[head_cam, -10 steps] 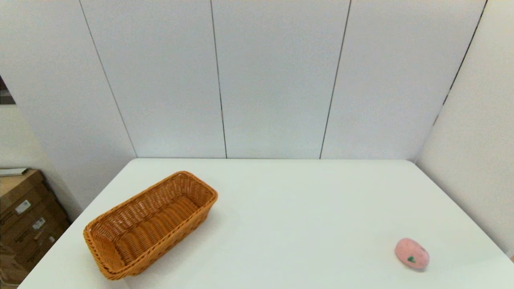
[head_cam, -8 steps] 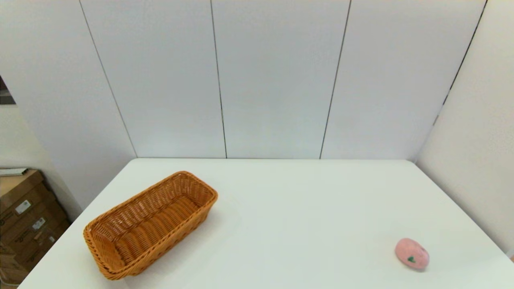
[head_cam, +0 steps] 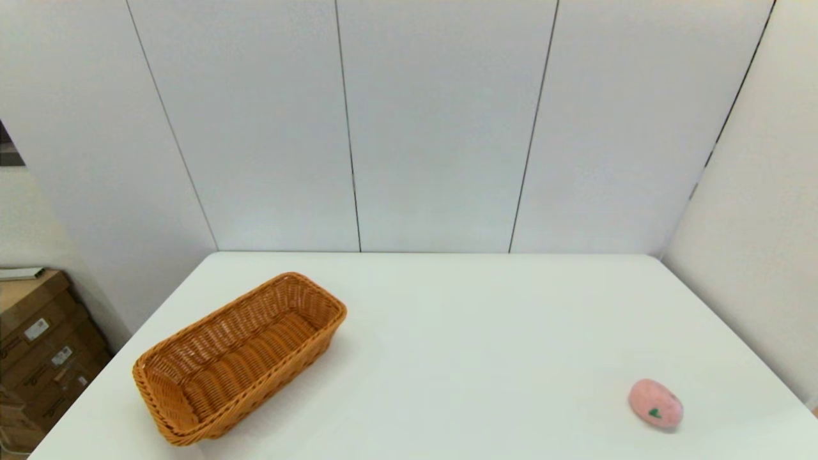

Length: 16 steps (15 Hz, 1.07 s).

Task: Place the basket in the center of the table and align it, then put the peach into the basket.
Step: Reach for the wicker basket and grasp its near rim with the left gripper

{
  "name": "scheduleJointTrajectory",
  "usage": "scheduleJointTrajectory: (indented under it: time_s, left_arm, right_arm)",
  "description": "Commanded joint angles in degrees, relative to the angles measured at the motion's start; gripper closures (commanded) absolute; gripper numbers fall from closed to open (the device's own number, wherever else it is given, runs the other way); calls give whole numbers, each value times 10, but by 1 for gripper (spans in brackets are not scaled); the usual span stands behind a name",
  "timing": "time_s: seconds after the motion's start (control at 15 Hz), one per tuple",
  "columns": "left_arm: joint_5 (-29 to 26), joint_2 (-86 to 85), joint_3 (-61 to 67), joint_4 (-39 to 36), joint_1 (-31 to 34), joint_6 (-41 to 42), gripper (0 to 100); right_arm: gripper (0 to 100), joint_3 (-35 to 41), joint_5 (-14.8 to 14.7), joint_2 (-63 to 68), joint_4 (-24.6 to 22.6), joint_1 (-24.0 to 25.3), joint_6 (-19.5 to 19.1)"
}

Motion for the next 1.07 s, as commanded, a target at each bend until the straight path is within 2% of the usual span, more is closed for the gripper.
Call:
scheduleJointTrajectory:
  time_s: [0.07, 0.27, 0.6, 0.8, 0.93, 1.07]
  left_arm:
    - [10, 83, -156, 121, 1, -74, 0]
    - [19, 271, -250, 185, 34, -170, 0]
    - [21, 498, -306, 231, 48, -299, 0]
    - [19, 595, -309, 261, 48, -349, 0]
    - [4, 652, -309, 261, 46, -387, 0]
    - [-35, 707, -314, 263, 46, -413, 0]
  right_arm:
    - [0, 0, 0, 1, 0, 0, 0]
    - [0, 0, 0, 1, 0, 0, 0]
    - [0, 0, 0, 1, 0, 0, 0]
    - [0, 0, 0, 1, 0, 0, 0]
    - [0, 0, 0, 1, 0, 0, 0]
    - [0, 0, 0, 1, 0, 0, 0]
